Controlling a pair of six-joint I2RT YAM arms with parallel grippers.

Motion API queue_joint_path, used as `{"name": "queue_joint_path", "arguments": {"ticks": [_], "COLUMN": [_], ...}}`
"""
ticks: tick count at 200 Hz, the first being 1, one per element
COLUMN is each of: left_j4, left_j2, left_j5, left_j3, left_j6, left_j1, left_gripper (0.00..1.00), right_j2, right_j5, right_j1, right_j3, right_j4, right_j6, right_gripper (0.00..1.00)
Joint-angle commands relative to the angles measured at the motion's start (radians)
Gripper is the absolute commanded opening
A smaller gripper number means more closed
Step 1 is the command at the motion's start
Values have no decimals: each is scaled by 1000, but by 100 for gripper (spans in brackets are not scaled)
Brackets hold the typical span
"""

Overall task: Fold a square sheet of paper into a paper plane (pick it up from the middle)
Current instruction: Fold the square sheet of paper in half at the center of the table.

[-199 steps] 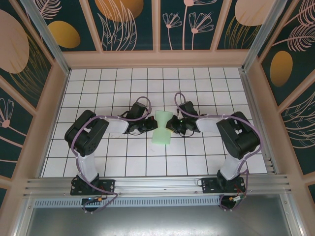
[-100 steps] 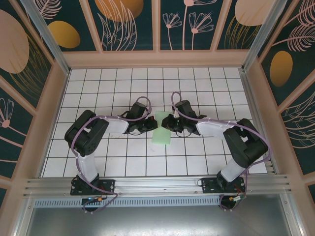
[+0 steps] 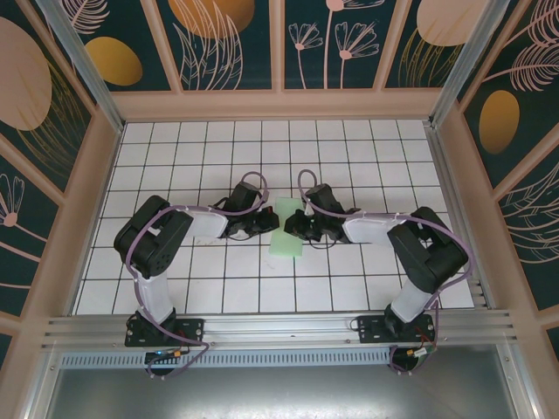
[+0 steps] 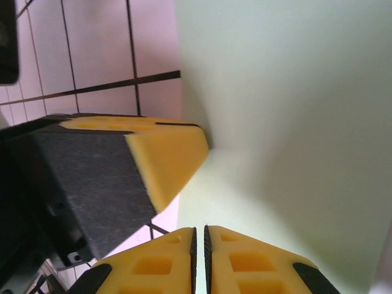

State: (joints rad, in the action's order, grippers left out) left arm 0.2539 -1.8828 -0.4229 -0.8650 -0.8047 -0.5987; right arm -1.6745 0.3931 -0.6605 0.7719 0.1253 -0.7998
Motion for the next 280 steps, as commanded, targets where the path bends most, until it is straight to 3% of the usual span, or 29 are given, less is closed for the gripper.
{"name": "queue_joint_path", "arguments": {"ticks": [1, 94, 174, 253, 280], "left_j4": [-87, -87, -99, -115, -120], "left_j2": [-3, -10, -10, -12, -13], "left_j5": [19, 13, 17, 17, 17], "left_j3": [42, 41, 37, 29, 26], "left_j6": [11, 22, 22, 27, 28], "left_j1": [-6, -6, -5, -7, -5], "left_gripper": [0, 0, 0, 0, 0], "right_j2": [-22, -34, 77, 117, 109], "right_j5": [7, 6, -18, -4, -31], "right_j1": [-11, -18, -24, -24, -25], "right_j3": [-19, 2, -34, -214, -261], "right_j4": [35, 23, 32, 120, 66], "right_j6": [-15, -12, -45, -117, -127], "right_gripper": [16, 16, 16, 16, 15]}}
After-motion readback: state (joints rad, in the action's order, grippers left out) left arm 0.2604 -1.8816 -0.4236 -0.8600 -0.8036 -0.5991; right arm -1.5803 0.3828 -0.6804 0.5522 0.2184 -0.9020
